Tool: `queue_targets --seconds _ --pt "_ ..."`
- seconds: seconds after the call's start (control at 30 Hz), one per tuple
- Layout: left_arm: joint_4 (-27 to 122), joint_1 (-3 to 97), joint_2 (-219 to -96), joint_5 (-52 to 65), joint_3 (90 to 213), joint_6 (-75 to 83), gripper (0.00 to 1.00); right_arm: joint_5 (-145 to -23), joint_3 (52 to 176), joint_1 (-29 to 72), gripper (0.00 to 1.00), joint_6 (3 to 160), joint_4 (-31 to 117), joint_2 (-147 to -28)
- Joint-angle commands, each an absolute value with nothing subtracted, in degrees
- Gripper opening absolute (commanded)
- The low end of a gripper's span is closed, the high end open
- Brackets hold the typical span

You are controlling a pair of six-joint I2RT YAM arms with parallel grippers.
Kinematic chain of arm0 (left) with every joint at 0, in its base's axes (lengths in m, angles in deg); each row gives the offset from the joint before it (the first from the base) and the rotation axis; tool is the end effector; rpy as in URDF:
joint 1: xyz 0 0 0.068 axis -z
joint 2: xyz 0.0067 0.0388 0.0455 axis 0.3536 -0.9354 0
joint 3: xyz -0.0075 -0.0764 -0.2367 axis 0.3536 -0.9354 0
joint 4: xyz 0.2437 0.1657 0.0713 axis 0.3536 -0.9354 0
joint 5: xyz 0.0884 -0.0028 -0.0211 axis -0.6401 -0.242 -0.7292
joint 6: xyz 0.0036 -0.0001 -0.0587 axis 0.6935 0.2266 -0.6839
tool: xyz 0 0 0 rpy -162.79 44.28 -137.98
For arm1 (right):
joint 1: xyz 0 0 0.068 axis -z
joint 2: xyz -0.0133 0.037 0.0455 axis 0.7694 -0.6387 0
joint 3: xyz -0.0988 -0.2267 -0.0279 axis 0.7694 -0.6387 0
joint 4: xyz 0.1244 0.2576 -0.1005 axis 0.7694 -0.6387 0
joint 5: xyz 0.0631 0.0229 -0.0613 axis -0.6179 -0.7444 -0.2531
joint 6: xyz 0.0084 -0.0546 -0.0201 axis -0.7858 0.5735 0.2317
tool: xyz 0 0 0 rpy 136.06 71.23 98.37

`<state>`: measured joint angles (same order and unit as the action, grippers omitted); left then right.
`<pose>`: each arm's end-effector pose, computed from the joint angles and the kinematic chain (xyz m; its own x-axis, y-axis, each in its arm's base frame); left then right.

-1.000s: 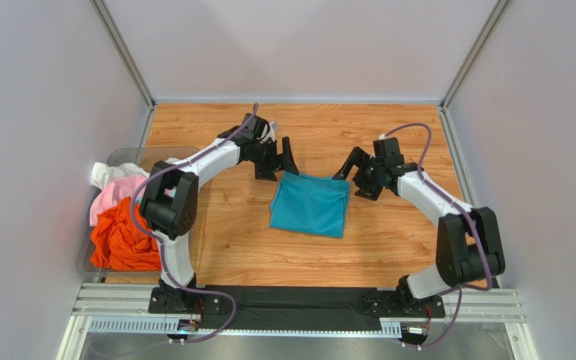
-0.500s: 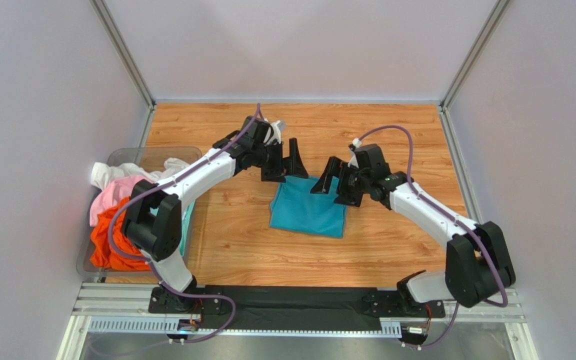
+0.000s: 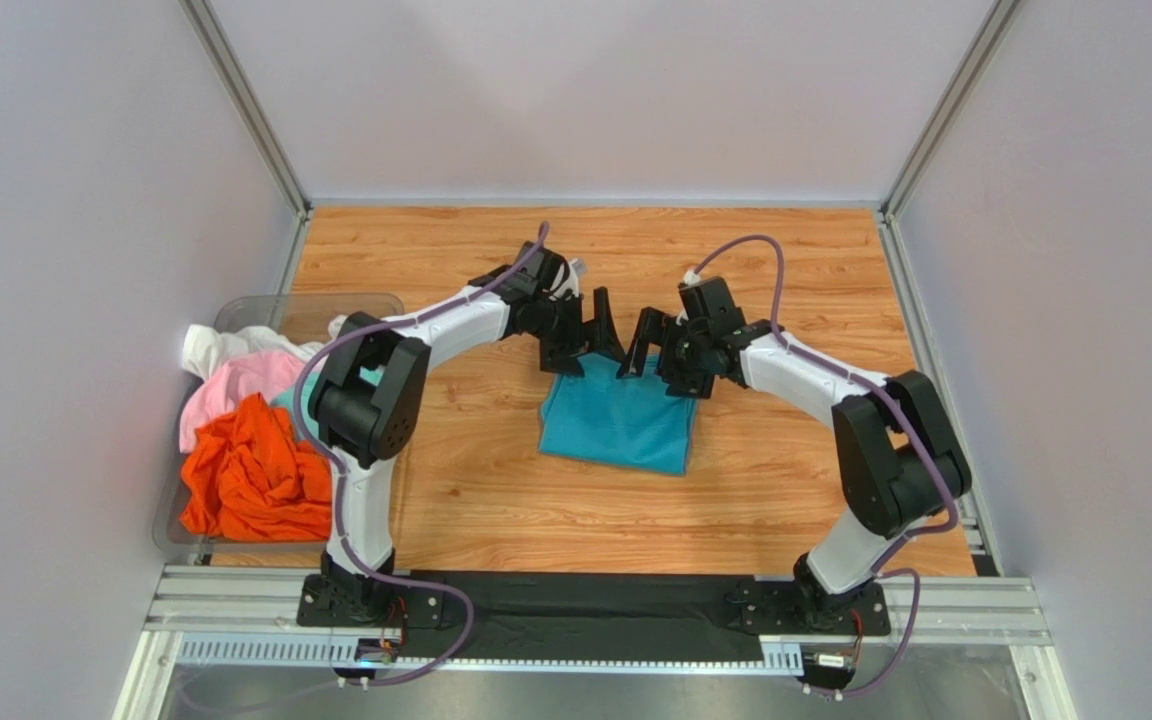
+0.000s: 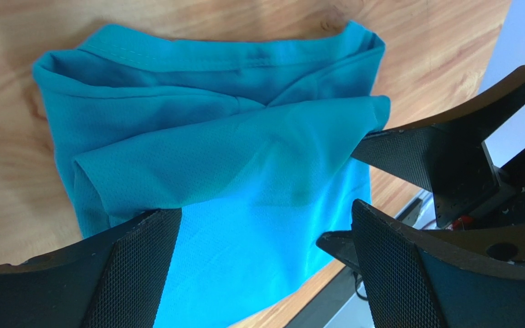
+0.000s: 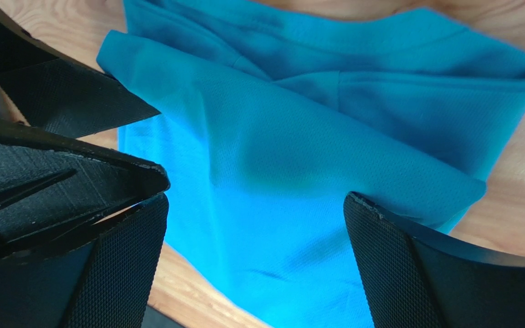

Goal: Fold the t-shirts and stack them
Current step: Fold the tshirt, then neatly place the folded tshirt to the corner

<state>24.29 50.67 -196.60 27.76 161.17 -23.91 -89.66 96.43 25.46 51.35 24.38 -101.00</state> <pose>0.3879 -0.2478 0.1324 -0.9774 -0.0678 -0.2003 0.0887 0.7283 -0.6795 0.3334 0.1653 0.1346 -0.9156 0.2184 -0.3375 0.0255 0.8694 0.4935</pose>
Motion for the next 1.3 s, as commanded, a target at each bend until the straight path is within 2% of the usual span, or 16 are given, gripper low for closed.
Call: queue_targets --seconds 0.0,0.33,0.67,0.87,1.1,1.17,1.27 --pt "25.92 49.98 -198.62 29.38 164.73 -24.37 1.0 -85.55 99.14 26.4 1.0 54.7 27.01 -103.72" --pt "27.59 48.31 -200.73 28.67 160.43 -24.11 1.0 -83.79 101.52 28.51 1.0 60.5 27.62 -113.13" --pt "27.87 48.31 -192.84 30.44 159.19 -24.29 1.0 -83.09 105.2 28.24 1.0 65.07 19.64 -103.48" --pt "24.43 48.31 -177.55 25.96 152.96 -22.97 1.0 -80.28 103.2 27.19 1.0 65.43 14.53 -88.54" --pt "18.02 48.31 -150.43 18.14 139.27 -22.35 1.0 -76.23 92.75 27.45 1.0 63.59 11.11 -66.5" --pt "15.12 48.31 -142.86 14.45 136.44 -23.4 1.0 -70.97 89.76 27.45 1.0 62.18 11.01 -62.09" --pt "11.34 48.31 -135.8 10.05 130.99 -25.15 1.0 -69.81 85.44 27.63 1.0 62.0 11.37 -59.7"
